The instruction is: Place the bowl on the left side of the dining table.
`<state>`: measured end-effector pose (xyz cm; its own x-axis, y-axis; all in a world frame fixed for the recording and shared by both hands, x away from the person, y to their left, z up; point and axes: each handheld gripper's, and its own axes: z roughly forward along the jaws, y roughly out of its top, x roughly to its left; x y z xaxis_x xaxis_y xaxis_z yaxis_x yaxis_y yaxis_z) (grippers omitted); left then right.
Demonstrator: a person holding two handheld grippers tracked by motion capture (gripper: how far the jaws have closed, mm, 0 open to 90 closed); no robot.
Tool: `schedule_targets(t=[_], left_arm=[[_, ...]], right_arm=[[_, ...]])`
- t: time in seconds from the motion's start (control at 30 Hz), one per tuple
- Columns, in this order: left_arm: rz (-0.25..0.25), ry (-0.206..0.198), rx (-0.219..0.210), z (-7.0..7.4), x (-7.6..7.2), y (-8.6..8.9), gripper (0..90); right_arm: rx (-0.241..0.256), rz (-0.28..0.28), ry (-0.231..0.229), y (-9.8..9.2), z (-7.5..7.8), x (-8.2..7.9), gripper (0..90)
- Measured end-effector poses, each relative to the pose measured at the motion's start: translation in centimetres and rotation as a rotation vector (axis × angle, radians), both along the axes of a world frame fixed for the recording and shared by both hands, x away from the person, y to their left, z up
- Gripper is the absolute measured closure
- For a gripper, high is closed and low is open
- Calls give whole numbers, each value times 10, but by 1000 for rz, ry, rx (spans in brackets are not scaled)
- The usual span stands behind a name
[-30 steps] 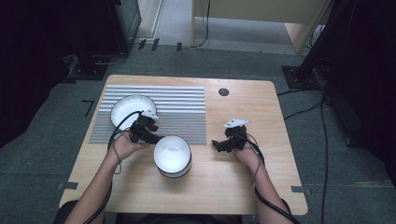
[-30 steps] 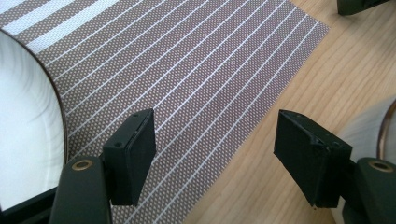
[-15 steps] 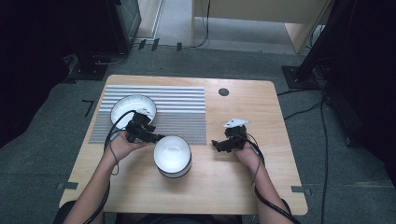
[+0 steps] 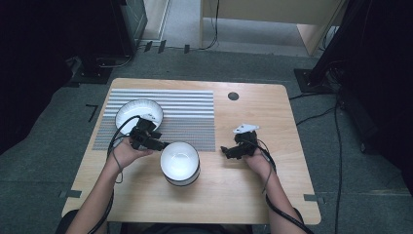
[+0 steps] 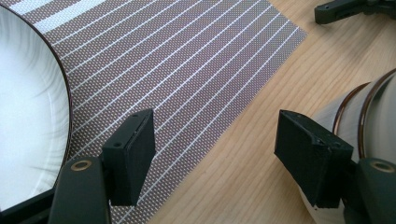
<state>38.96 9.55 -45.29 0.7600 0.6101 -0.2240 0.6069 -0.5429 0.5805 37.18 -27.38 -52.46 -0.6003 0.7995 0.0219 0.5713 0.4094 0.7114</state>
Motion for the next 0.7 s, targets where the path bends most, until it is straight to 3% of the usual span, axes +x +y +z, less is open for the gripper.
schedule_targets(t=[0.17,0.33,0.57,0.7], left_arm=[[-5,-8,11,3,-1,1,295],[-3,-7,-5,7,-3,2,255],[-11,-8,-1,12,-5,4,267],[-6,-6,-19,17,-6,6,262]], right_arm=[[0,0,0,0,0,0,0],[0,0,0,0,0,0,0],[0,0,0,0,0,0,0],[0,1,-1,0,0,0,0]])
